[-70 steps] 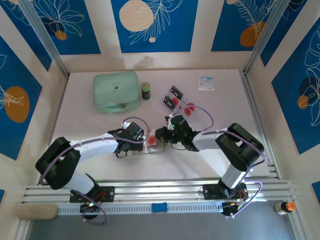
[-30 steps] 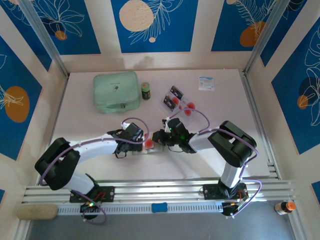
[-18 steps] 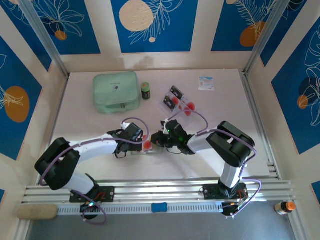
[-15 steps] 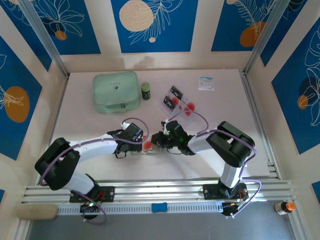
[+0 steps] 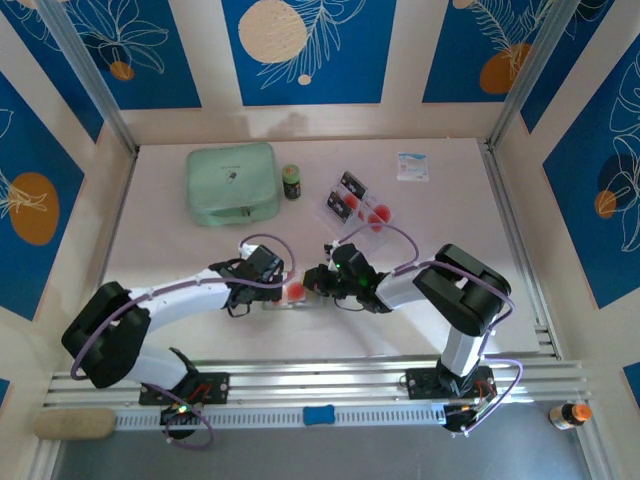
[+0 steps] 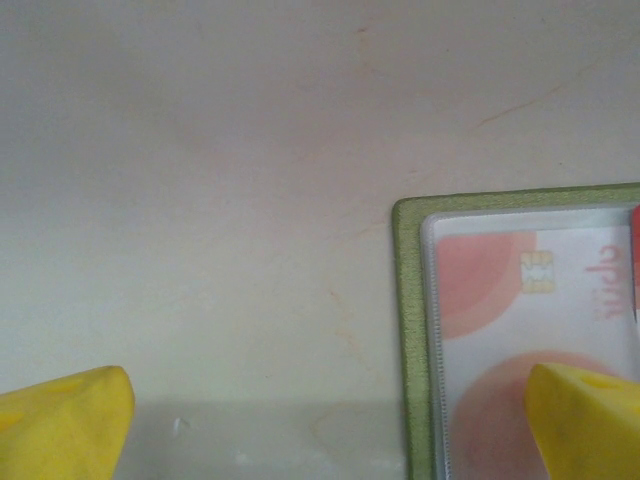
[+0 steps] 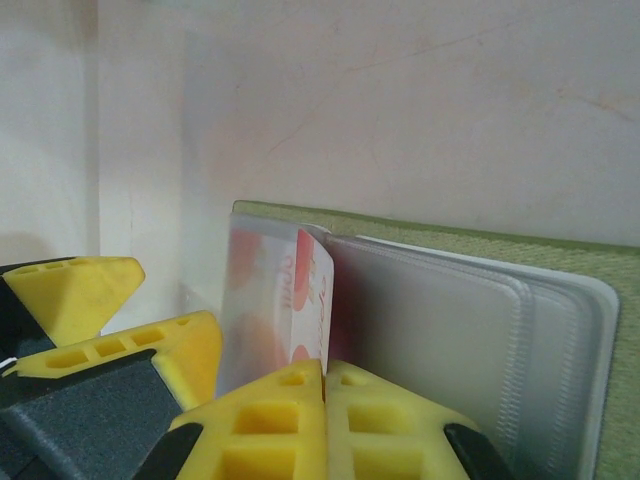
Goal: Put the credit cards into the card holder
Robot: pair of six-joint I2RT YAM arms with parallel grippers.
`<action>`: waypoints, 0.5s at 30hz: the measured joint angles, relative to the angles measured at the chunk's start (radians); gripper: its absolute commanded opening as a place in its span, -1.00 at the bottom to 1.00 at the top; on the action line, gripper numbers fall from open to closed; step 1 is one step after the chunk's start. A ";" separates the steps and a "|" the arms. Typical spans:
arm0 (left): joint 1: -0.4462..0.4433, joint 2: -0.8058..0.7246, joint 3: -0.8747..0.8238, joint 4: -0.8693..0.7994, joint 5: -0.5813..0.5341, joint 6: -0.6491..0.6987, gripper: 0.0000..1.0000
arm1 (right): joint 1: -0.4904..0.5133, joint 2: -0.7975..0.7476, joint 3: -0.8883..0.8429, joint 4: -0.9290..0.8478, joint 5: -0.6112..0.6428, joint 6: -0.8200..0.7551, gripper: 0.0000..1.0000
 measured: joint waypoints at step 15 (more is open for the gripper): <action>0.002 -0.001 -0.040 0.002 -0.004 -0.045 1.00 | 0.020 -0.015 -0.014 -0.012 0.077 0.034 -1.00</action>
